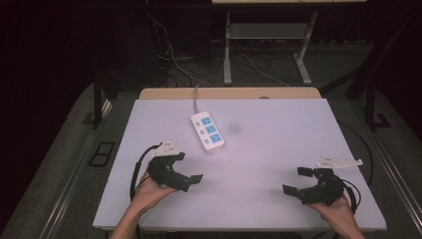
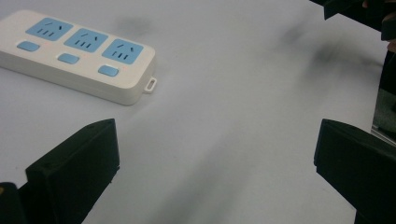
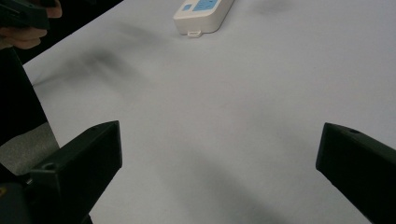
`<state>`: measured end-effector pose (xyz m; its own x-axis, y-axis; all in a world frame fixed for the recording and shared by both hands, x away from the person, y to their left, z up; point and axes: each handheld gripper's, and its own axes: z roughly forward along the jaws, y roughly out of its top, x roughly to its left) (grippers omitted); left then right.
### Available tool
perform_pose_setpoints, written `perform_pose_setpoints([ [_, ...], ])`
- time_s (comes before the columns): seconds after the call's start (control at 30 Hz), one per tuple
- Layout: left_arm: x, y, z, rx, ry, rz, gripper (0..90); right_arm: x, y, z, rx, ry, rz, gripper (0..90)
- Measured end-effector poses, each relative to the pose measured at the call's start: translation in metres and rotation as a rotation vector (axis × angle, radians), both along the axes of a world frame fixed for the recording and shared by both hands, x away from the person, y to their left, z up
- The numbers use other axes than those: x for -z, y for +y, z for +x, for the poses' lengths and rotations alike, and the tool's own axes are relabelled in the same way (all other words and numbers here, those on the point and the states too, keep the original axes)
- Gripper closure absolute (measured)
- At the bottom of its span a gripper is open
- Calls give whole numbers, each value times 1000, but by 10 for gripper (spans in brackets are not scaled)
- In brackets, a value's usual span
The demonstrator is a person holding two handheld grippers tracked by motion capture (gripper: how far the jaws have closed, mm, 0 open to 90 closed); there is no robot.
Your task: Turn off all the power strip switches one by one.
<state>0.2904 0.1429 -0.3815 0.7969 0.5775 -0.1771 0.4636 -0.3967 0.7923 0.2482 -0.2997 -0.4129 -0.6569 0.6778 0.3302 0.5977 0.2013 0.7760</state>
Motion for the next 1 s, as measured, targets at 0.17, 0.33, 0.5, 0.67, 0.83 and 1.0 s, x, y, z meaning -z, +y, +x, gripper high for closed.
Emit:
perform_pose_setpoints([
  [0.17,-3,-3,5,10,-1,16,0,0,0,0,-1,0,-2,3],
  [0.33,-8,-5,10,16,-4,26,0,0,0,0,-3,2,-1,2],
  [0.5,-13,-7,16,24,-3,36,0,2,2,1,-15,11,-11,3],
  [0.67,-18,-10,22,39,-5,57,0,2,2,0,-15,8,-16,3],
  [0.83,-24,-13,28,52,-8,70,0,2,1,0,-11,9,-13,3],
  [1.0,-28,-14,35,48,-5,68,0,2,0,0,-7,8,-13,3],
])
